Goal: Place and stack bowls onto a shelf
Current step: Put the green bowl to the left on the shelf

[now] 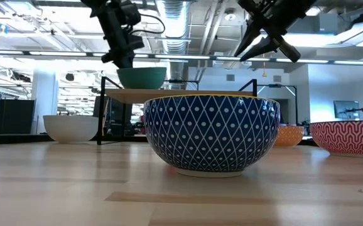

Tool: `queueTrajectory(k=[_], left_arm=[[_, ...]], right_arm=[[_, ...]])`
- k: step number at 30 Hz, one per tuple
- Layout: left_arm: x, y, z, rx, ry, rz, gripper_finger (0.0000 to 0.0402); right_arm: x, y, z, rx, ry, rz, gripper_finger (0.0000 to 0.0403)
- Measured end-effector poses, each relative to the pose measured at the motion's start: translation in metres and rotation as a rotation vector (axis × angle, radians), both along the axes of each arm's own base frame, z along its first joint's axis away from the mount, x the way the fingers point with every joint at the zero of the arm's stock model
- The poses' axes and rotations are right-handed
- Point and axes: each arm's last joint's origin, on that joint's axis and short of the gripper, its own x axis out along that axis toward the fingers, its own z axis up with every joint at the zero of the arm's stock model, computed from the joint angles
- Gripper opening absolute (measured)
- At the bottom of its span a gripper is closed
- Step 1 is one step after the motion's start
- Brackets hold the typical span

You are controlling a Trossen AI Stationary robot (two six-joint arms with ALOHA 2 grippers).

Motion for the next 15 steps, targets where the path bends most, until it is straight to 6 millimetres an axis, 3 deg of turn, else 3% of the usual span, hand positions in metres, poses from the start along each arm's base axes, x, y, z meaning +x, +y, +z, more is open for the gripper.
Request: queueTrajectory(k=[9, 15], left_arm=[[-0.002, 0.012, -0.007, -0.035, -0.030, 0.003, 0.0004], [-0.011, 0.013, -0.001, -0.017, -0.037, 0.025, 0.0051]], right_arm=[[-0.001, -0.009, -0.001, 0.008, 0.007, -0.032, 0.0101], [-0.001, -0.013, -0.001, 0.010, 0.015, -0.032, 0.0101]])
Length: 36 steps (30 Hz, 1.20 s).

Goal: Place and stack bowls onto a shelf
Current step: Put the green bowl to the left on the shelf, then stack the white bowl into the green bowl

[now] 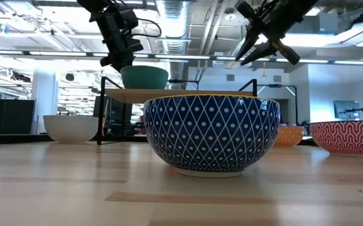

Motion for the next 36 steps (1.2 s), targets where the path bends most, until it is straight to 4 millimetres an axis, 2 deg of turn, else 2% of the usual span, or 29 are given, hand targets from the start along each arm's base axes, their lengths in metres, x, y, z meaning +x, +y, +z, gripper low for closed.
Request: queueTrajectory(k=[4, 10, 14, 17, 20, 25, 28, 32, 36], left_arm=[[-0.003, 0.000, 0.010, 0.014, -0.013, 0.007, 0.0095], [-0.014, -0.014, 0.048, 0.122, -0.090, -0.002, 0.0143], [-0.036, -0.031, 0.073, 0.191, -0.142, 0.022, 0.0154], [-0.056, -0.046, 0.080, 0.208, -0.175, 0.069, 0.0154], [-0.074, -0.063, 0.071, 0.192, -0.185, 0.112, 0.0150], [-0.094, -0.097, 0.036, 0.120, -0.209, 0.166, 0.0148], [-0.100, -0.113, 0.016, 0.060, -0.231, 0.194, 0.0150], [-0.107, -0.130, 0.000, -0.006, -0.236, 0.230, 0.0167], [-0.111, -0.140, -0.016, -0.050, -0.195, 0.405, 0.0190]], right_arm=[[0.000, -0.002, 0.000, -0.006, 0.005, -0.001, 0.0101], [0.000, -0.001, 0.000, -0.008, 0.008, 0.007, 0.0101], [0.000, 0.003, 0.000, -0.008, 0.009, 0.024, 0.0101], [0.001, 0.007, 0.000, -0.009, 0.010, 0.040, 0.0101], [0.001, 0.010, 0.000, -0.018, 0.016, 0.059, 0.0101], [0.001, 0.016, 0.000, -0.042, 0.035, 0.109, 0.0114], [0.001, 0.019, 0.000, -0.055, 0.043, 0.138, 0.0139], [0.001, 0.021, 0.000, -0.030, 0.035, 0.148, 0.0186], [0.000, 0.018, -0.002, 0.038, 0.009, 0.097, 0.0214]])
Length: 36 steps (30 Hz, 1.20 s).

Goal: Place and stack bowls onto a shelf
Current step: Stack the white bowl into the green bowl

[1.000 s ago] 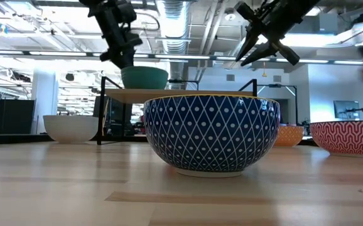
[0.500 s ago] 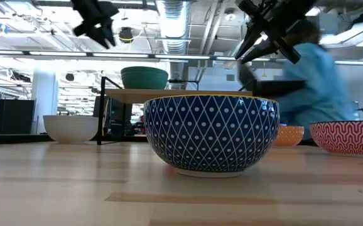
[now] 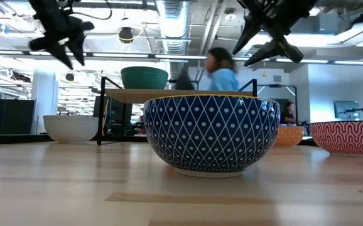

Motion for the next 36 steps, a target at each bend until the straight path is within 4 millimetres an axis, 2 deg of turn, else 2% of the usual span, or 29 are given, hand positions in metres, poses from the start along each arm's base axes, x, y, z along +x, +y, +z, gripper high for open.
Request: queueTrajectory(k=[4, 11, 16, 23, 28, 32, 36], left_arm=[[0.000, 0.000, -0.016, -0.059, 0.041, 0.171, 0.0201], [0.015, 0.017, -0.049, -0.167, 0.151, 0.198, 0.0202], [0.020, 0.034, -0.066, -0.234, 0.216, 0.251, 0.0202], [0.008, 0.059, -0.077, -0.289, 0.240, 0.338, 0.0202], [0.004, 0.068, -0.076, -0.273, 0.178, 0.370, 0.0202], [0.003, 0.069, -0.078, -0.256, 0.179, 0.394, 0.0201], [-0.002, 0.064, -0.095, -0.285, 0.214, 0.457, 0.0201]], right_arm=[[0.000, 0.000, 0.000, 0.012, -0.009, 0.003, 0.0213], [0.000, 0.007, 0.000, 0.009, -0.006, 0.036, 0.0202], [0.000, 0.007, 0.000, 0.010, -0.006, 0.037, 0.0201], [-0.001, 0.007, -0.001, 0.021, 0.006, 0.027, 0.0201], [-0.003, 0.003, -0.003, 0.022, 0.034, 0.008, 0.0201], [-0.003, -0.007, -0.004, 0.010, 0.046, -0.030, 0.0201], [-0.004, -0.018, -0.003, -0.002, 0.052, -0.062, 0.0201]])
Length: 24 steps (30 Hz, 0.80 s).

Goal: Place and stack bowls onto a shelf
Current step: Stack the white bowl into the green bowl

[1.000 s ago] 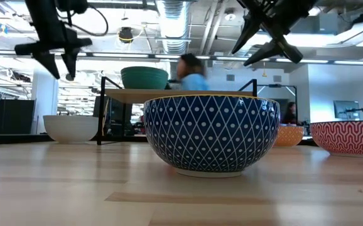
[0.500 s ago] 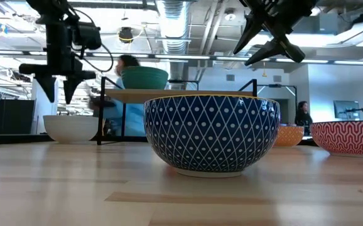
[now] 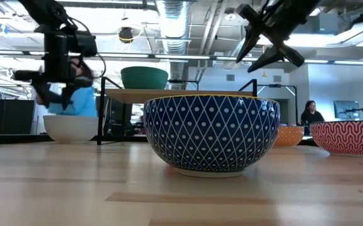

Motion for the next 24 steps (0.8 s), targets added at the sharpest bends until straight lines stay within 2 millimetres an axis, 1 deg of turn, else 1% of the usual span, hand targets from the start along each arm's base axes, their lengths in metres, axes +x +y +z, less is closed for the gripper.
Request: queueTrajectory(k=[5, 8, 12, 16, 24], left_arm=[[-0.006, -0.006, -0.028, -0.046, -0.047, 0.080, 0.0193], [-0.006, -0.008, -0.037, -0.043, -0.070, 0.098, 0.0182], [-0.007, -0.008, -0.042, -0.028, -0.073, 0.102, 0.0165], [-0.007, -0.008, -0.047, -0.008, -0.087, 0.101, 0.0140], [-0.007, -0.007, -0.049, 0.027, -0.052, 0.085, 0.0065]], right_arm=[[-0.001, -0.006, 0.000, -0.015, 0.011, -0.010, 0.0201], [-0.001, -0.008, 0.000, -0.022, 0.017, -0.012, 0.0200], [-0.001, -0.012, 0.000, -0.029, 0.025, -0.014, 0.0200], [-0.002, -0.015, 0.000, -0.018, 0.029, -0.004, 0.0200], [-0.002, -0.016, 0.000, -0.010, 0.029, 0.004, 0.0200]])
